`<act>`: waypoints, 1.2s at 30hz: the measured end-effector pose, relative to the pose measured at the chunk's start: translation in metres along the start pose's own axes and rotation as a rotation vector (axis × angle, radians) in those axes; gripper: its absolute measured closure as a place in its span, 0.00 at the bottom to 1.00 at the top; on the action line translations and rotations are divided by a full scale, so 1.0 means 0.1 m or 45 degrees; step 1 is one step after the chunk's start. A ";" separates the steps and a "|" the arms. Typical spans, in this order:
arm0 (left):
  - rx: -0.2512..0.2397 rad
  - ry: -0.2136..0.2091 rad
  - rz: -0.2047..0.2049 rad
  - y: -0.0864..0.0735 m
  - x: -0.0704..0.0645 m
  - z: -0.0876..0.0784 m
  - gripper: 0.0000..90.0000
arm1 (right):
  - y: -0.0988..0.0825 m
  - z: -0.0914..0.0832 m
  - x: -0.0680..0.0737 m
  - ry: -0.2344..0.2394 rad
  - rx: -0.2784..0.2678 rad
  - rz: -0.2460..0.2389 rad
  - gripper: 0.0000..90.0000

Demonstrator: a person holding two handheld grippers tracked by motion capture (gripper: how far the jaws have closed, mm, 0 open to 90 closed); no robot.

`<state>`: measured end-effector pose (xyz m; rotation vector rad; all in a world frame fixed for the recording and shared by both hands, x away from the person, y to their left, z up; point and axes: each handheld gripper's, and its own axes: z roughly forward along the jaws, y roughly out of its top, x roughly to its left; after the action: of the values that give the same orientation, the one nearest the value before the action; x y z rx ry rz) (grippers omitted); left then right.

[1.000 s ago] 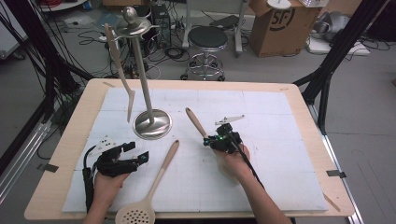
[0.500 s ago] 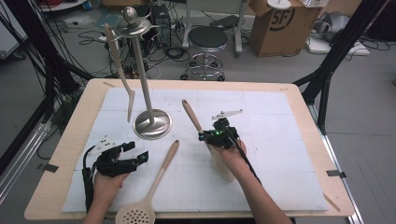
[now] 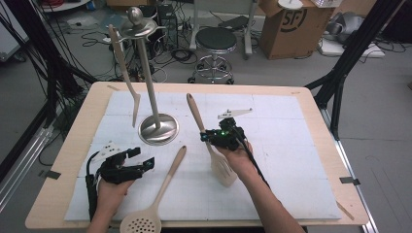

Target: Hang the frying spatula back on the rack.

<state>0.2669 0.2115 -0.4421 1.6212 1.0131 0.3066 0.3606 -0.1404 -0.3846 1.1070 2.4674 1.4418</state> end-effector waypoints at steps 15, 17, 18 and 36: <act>-0.007 -0.002 -0.001 0.00 0.00 -0.01 0.23 | 0.19 -0.03 0.14 0.028 -0.055 -0.036 0.86; -0.008 -0.002 -0.002 0.00 0.00 -0.01 0.23 | 0.19 -0.02 0.13 0.028 -0.055 -0.032 0.86; -0.006 -0.001 -0.001 0.00 0.00 -0.01 0.23 | 0.19 -0.02 0.13 0.028 -0.058 -0.032 0.86; -0.007 -0.001 -0.002 0.00 0.00 -0.01 0.23 | 0.30 -0.07 0.20 0.022 -0.118 -0.042 0.86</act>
<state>0.2667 0.2124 -0.4417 1.6153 1.0116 0.3076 0.3594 -0.1241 -0.3521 1.0356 2.3909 1.5455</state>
